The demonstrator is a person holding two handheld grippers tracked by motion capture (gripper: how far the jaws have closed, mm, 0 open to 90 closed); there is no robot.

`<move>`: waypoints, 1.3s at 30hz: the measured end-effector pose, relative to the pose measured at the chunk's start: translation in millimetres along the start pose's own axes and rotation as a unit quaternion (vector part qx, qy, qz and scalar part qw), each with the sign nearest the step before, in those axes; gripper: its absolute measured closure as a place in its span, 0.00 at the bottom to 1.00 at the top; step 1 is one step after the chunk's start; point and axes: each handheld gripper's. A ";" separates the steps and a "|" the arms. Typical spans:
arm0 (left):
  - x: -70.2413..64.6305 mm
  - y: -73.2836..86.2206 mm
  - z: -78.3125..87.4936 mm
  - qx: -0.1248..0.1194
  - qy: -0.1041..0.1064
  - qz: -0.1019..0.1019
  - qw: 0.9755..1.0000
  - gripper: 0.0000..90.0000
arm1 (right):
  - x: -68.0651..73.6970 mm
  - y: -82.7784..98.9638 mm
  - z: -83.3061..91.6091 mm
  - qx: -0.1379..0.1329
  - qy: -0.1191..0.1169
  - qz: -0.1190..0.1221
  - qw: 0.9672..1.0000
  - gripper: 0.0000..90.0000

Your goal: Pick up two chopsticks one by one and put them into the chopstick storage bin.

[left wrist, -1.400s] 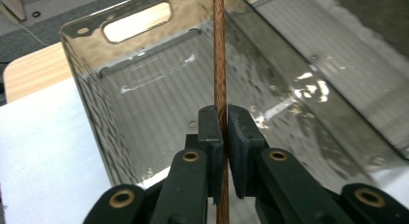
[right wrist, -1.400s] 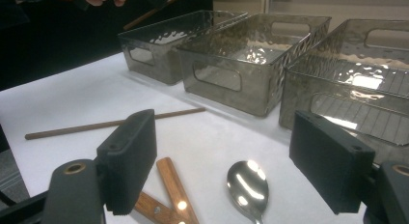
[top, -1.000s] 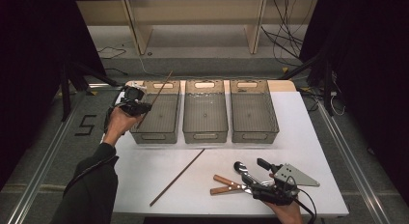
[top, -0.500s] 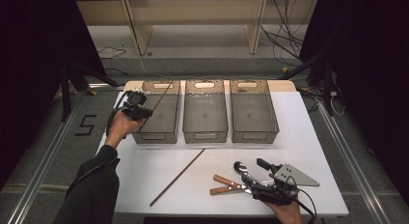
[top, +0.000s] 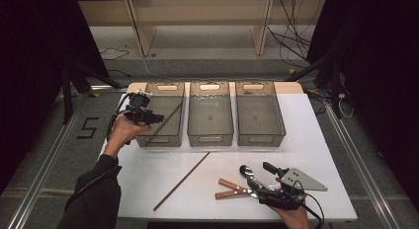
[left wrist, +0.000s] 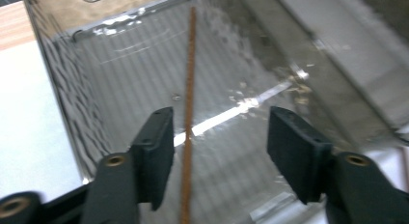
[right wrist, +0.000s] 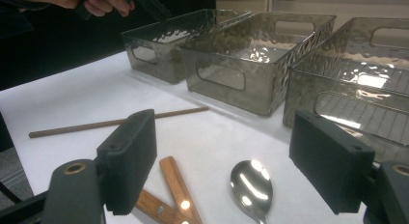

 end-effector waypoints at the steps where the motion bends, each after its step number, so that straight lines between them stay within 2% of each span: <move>1: -3.4 1.9 3.5 -0.002 0.005 0.003 1.000 0.42 | 0.0 0.0 0.0 0.000 0.000 0.000 1.000 0.28; 9: -29.6 22.6 22.8 -0.016 0.040 0.002 0.999 0.27 | 0.6 -0.1 -0.1 0.002 0.000 0.002 1.000 0.28; 11: -36.1 28.4 25.2 -0.016 0.046 -0.007 0.999 0.25 | 0.7 -0.1 -0.2 0.002 0.000 0.002 1.000 0.28; 20: -57.7 55.8 26.0 -0.024 0.077 -0.016 0.997 0.22 | 1.2 -0.2 -0.1 0.002 0.000 0.002 1.000 0.28; 23: -65.4 63.8 25.4 -0.014 0.076 -0.031 0.997 0.21 | 1.6 -0.5 0.0 0.001 -0.002 0.000 1.000 0.28; 28: -73.8 76.8 22.7 0.004 0.072 -0.044 0.996 0.20 | 2.5 -0.9 0.3 0.000 -0.004 0.003 1.000 0.27; 33: -80.8 87.1 22.5 0.024 0.075 -0.055 0.995 0.19 | 2.5 -0.7 0.2 0.000 -0.004 0.002 1.000 0.26; 39: -90.2 93.1 22.2 0.053 0.069 -0.073 0.994 0.19 | 2.6 -0.5 -0.3 0.001 -0.004 0.003 1.000 0.26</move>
Point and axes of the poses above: each handheld gripper's, and its own axes: z roughly backward along the jaws, y roughly out of its underside, x roughly to its left, and after that the axes turned 4 degrees about z, right-handed
